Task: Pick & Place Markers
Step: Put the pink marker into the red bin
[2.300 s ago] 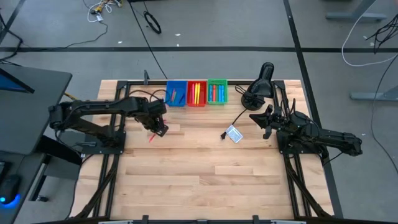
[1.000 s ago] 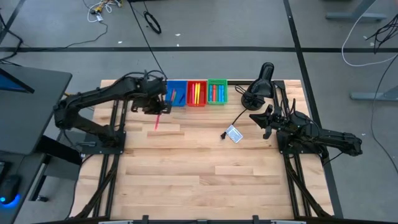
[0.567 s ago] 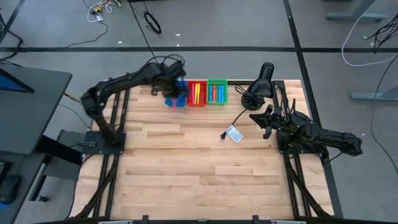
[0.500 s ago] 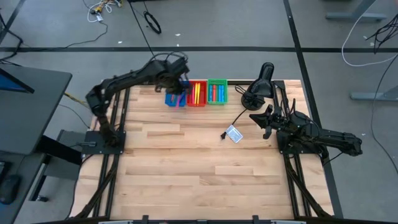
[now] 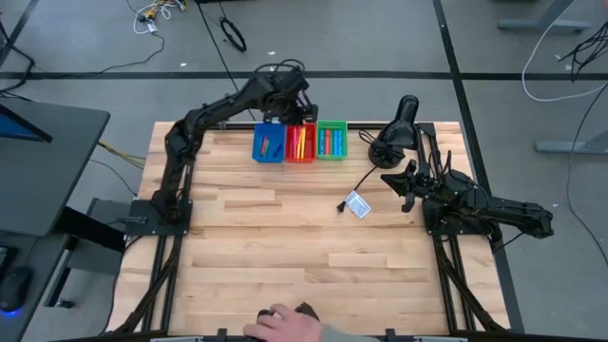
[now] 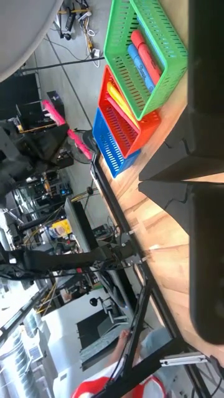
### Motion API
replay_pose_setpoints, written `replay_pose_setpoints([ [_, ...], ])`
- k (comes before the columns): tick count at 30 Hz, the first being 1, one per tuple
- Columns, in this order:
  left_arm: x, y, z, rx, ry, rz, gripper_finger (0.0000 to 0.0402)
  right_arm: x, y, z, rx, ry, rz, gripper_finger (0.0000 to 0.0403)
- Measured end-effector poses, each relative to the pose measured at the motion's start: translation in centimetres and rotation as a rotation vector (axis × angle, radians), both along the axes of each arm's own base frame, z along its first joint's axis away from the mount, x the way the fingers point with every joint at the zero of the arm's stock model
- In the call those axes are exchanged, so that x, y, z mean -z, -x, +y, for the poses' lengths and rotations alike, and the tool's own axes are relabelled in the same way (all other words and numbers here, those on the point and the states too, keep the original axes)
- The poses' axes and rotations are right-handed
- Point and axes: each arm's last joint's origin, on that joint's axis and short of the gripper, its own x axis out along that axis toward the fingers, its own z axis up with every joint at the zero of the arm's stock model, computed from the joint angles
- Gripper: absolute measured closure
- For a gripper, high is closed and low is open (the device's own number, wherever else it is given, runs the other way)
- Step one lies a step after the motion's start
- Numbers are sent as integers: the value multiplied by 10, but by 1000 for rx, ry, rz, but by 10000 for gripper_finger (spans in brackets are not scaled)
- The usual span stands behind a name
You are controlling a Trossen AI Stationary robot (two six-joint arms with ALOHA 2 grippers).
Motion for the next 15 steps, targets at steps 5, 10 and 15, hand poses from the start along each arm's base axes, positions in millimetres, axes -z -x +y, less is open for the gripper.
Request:
replay_pose_setpoints([
  [5,17,-2,6,-24,34,40,372,0,0,0,1,0,-1,392],
  [10,34,-5,9,-45,33,88,372,0,0,0,0,0,-1,392],
  [15,54,-8,13,-72,65,128,371,0,0,0,0,0,0,392],
])
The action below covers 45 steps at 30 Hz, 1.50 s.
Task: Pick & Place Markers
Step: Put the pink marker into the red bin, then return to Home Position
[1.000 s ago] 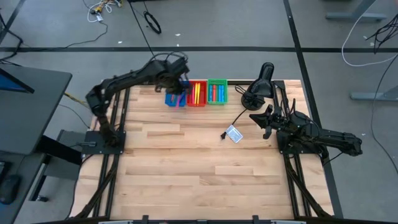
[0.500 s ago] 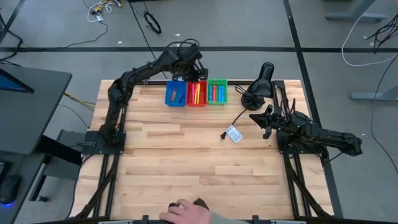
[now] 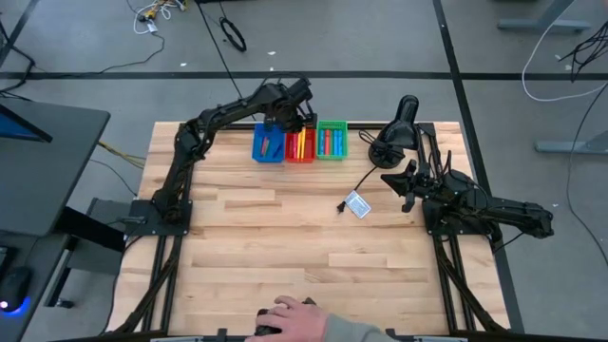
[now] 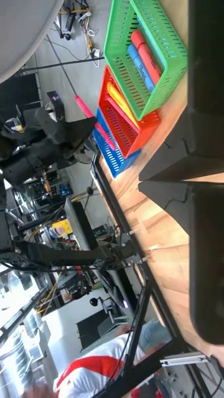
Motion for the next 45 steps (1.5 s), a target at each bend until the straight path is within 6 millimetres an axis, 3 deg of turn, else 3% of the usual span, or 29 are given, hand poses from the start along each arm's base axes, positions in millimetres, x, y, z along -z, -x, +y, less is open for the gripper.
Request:
replay_pose_setpoints([
  [8,32,-6,6,-5,13,68,372,0,0,0,0,0,0,392],
  [24,59,-14,11,-10,30,74,366,0,0,0,0,0,0,392],
  [38,57,-18,9,-38,23,55,270,0,0,0,0,0,0,392],
  [45,44,-18,6,-19,1,34,187,0,0,0,0,0,0,392],
])
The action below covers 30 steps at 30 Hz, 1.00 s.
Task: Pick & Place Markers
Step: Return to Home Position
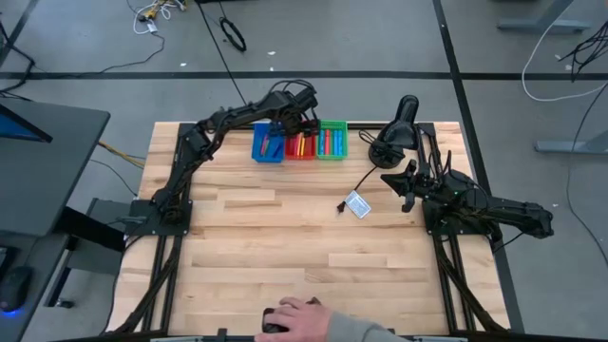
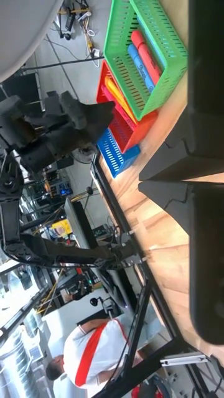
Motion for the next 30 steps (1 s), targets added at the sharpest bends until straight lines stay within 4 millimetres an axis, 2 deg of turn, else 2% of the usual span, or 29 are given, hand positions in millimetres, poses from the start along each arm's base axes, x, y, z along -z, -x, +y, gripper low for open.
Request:
replay_pose_setpoints([
  [4,-16,3,-2,23,-21,-23,143,0,0,0,1,0,-1,392],
  [8,-39,5,-9,188,-61,-56,115,0,0,0,0,0,0,392],
  [12,-52,5,-23,433,-44,-86,108,0,0,0,1,0,-1,392],
  [16,-64,13,-37,578,44,-114,110,0,0,0,1,0,-1,392],
  [19,-71,23,-48,656,80,-41,110,0,0,0,0,0,-1,392],
  [25,-95,50,-73,859,-5,291,110,0,0,0,0,0,-1,392],
  [30,-127,61,-91,966,-82,256,110,0,0,0,0,0,-1,392],
])
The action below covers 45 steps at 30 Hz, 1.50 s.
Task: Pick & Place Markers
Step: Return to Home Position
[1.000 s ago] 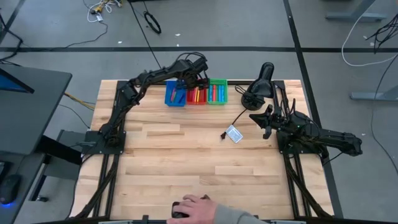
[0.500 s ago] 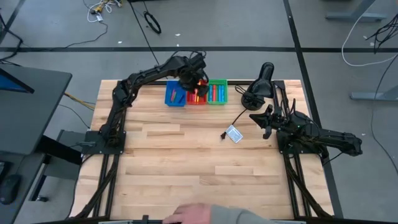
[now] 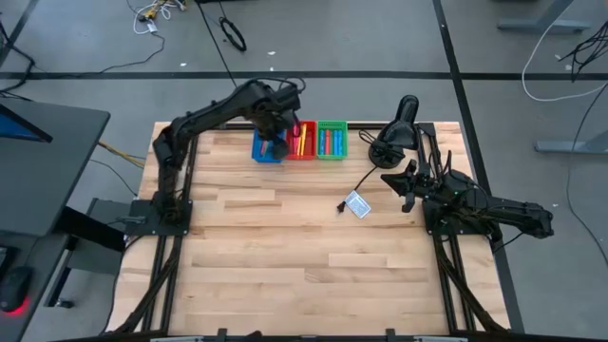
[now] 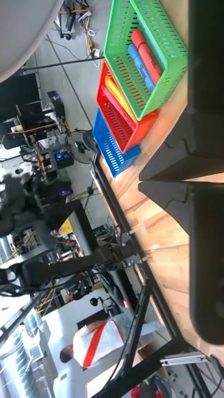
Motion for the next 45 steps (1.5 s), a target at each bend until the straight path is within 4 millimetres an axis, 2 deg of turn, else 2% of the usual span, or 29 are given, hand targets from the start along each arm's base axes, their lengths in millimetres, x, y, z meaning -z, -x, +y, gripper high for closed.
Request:
replay_pose_setpoints([
  [3,-14,9,-8,13,0,-13,110,0,0,0,0,0,0,392],
  [6,-13,22,-18,22,4,-5,110,0,0,0,0,0,0,392],
  [17,39,98,-81,3,11,-71,110,0,0,0,0,0,0,392],
  [25,68,140,-113,-77,-13,-289,110,0,0,0,0,0,0,392],
  [36,89,177,-136,-26,-109,-582,110,0,0,0,0,0,0,392],
  [45,118,194,-140,-42,-219,-820,110,0,0,0,0,0,1,392],
])
